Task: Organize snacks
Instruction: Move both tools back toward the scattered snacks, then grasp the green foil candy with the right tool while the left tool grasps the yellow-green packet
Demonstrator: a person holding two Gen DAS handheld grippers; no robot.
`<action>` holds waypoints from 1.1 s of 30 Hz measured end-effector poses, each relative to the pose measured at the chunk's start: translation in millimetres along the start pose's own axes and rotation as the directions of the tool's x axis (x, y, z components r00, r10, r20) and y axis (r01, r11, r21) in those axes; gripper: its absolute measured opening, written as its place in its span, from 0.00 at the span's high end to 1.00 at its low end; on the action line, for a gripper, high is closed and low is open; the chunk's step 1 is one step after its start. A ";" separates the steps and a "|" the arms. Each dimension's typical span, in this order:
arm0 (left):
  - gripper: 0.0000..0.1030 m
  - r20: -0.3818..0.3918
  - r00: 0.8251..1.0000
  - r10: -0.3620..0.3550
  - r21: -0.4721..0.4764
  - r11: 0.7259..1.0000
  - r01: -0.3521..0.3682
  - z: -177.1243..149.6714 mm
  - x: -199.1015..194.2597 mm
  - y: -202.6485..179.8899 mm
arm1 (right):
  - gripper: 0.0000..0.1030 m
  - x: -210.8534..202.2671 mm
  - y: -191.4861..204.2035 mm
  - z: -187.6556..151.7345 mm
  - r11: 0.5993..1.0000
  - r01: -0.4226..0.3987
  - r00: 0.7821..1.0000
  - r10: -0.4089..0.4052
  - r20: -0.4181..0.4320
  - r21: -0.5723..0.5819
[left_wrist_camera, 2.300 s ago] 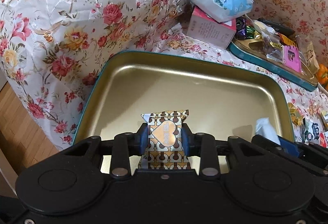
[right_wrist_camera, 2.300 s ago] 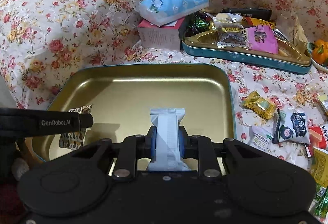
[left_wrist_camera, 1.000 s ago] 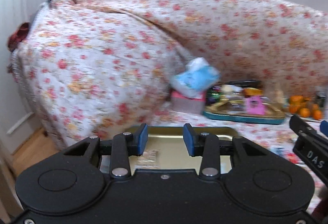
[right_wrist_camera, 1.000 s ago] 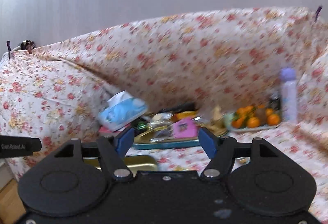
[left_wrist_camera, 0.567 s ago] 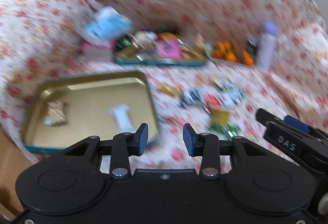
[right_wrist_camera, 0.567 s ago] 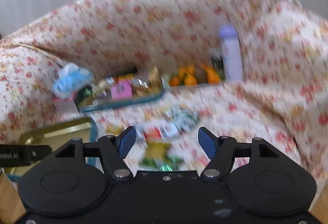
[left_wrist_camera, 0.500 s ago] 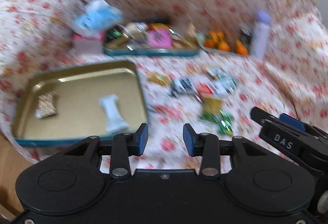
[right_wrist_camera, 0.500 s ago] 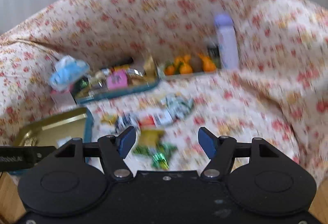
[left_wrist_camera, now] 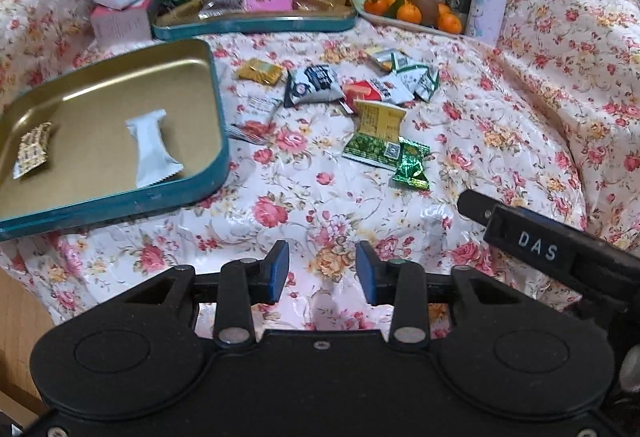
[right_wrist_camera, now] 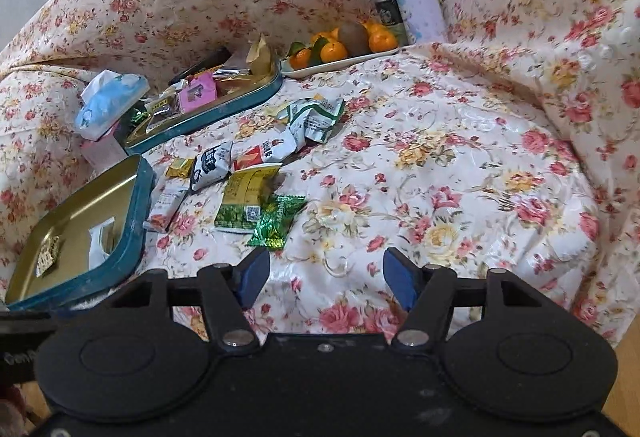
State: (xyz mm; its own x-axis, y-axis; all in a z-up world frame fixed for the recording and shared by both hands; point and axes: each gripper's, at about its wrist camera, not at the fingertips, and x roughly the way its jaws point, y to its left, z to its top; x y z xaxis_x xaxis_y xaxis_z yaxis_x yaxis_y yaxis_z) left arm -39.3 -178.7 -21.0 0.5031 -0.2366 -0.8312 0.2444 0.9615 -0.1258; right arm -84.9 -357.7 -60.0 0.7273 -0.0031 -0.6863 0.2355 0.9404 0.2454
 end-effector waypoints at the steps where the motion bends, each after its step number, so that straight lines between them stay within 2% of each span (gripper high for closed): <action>1: 0.59 0.002 1.000 -0.006 -0.001 1.000 0.006 1.6 2.6 -0.8 | 0.38 2.4 -0.6 2.3 1.000 -0.008 1.000 0.008 0.000 0.002; 3: 0.59 0.009 1.000 0.002 -0.007 1.000 -0.002 4.9 5.4 -1.8 | 0.39 8.2 1.1 6.5 1.000 -0.017 1.000 0.017 0.003 -0.003; 5: 0.59 0.002 1.000 0.006 0.002 1.000 -0.006 8.0 8.8 -3.5 | 0.48 14.3 4.6 10.8 0.999 -0.029 1.000 0.029 -0.012 -0.020; 14: 0.60 -0.035 0.998 0.055 0.010 0.998 -0.054 11.6 24.0 -1.0 | 0.52 37.8 32.7 25.2 0.992 -0.095 0.995 0.094 -0.015 -0.085; 18: 0.60 -0.032 0.999 0.040 0.028 0.999 -0.039 15.9 26.5 0.5 | 0.58 50.3 40.8 28.2 0.988 -0.100 0.994 0.095 -0.044 -0.115; 21: 0.60 -0.014 0.999 0.037 0.038 0.999 -0.036 21.6 25.6 0.8 | 0.64 61.4 43.0 28.7 0.989 -0.075 0.995 0.065 -0.078 -0.127; 22: 0.60 -0.011 0.999 0.036 0.041 0.999 -0.035 23.6 26.2 0.7 | 0.72 64.2 42.4 28.4 0.989 -0.069 0.995 0.058 -0.084 -0.131; 23: 0.60 -0.006 0.999 0.033 0.042 0.999 -0.033 25.6 26.7 0.9 | 0.74 66.3 42.4 28.6 0.988 -0.061 0.995 0.048 -0.089 -0.140; 29: 0.60 0.016 1.000 -0.010 0.092 0.996 0.009 44.6 35.3 -9.8 | 0.74 63.7 30.7 34.0 0.984 0.023 0.998 -0.033 -0.050 -0.179; 33: 0.60 0.046 0.998 -0.046 0.142 0.989 0.039 60.6 44.0 -26.6 | 0.74 64.8 13.0 39.5 0.986 0.065 0.996 -0.073 -0.047 -0.152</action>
State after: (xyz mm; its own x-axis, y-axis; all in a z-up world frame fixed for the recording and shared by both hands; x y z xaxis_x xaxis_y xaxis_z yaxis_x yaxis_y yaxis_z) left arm 26.6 -223.1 -21.4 0.5288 -0.2864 -0.7990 0.3792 0.9219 -0.0795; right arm -9.2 -359.1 -74.3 0.6770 -0.0558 -0.7339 0.1815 0.9790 0.0931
